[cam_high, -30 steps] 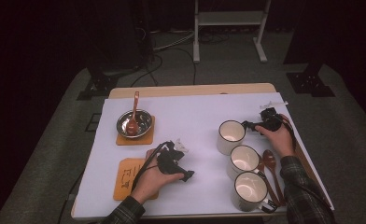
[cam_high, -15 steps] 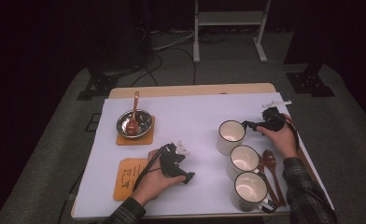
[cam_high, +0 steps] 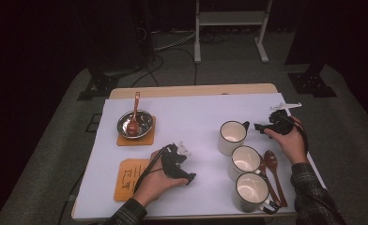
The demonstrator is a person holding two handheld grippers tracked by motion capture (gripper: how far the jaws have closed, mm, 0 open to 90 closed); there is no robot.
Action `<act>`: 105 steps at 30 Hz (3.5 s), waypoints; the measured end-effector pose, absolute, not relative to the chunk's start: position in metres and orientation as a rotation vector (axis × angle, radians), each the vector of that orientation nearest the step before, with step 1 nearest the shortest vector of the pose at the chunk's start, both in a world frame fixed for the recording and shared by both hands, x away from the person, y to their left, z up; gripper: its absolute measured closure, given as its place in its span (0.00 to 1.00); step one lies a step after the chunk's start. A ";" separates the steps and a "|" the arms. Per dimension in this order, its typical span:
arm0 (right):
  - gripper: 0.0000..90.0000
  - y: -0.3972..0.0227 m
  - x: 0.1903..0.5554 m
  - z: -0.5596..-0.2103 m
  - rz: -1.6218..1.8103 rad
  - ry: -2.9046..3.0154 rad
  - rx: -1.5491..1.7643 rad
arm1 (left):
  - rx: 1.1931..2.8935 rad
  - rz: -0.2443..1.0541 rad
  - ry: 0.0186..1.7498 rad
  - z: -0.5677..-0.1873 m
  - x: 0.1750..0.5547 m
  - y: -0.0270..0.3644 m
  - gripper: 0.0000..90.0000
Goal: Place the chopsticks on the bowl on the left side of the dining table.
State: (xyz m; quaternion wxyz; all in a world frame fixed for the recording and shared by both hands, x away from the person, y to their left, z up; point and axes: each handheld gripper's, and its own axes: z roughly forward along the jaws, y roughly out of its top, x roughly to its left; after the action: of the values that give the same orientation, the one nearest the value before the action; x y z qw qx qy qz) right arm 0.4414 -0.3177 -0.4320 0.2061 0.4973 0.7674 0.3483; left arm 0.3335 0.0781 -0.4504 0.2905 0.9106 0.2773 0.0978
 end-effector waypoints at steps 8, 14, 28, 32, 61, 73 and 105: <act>0.28 -0.325 0.426 -0.428 0.979 2.132 1.385 | 2.433 0.257 0.745 -0.450 0.334 0.077 0.07; 0.31 -0.332 0.417 -0.423 0.994 2.120 1.393 | 2.431 0.258 0.743 -0.450 0.334 0.078 0.07; 0.41 -0.341 0.395 -0.421 0.966 2.140 1.402 | 2.424 0.256 0.748 -0.451 0.334 0.078 0.07; 0.45 -0.344 0.388 -0.421 0.946 2.140 1.400 | 2.422 0.256 0.750 -0.451 0.334 0.078 0.07; 0.78 -0.382 0.380 -0.440 0.807 2.120 1.522 | 2.429 0.256 0.746 -0.450 0.334 0.078 0.07; 0.84 -0.384 0.380 -0.442 0.797 2.120 1.539 | 2.429 0.257 0.747 -0.450 0.334 0.078 0.07; 0.91 -0.370 0.390 -0.444 0.797 2.171 1.559 | 2.429 0.255 0.750 -0.450 0.334 0.078 0.07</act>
State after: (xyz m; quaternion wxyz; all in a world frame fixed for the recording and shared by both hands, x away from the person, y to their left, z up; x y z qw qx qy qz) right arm 0.3898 -0.3701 -0.4444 0.1752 0.5504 0.7663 0.2812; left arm 0.3340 0.0776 -0.4504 0.2893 0.9101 0.2810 0.0954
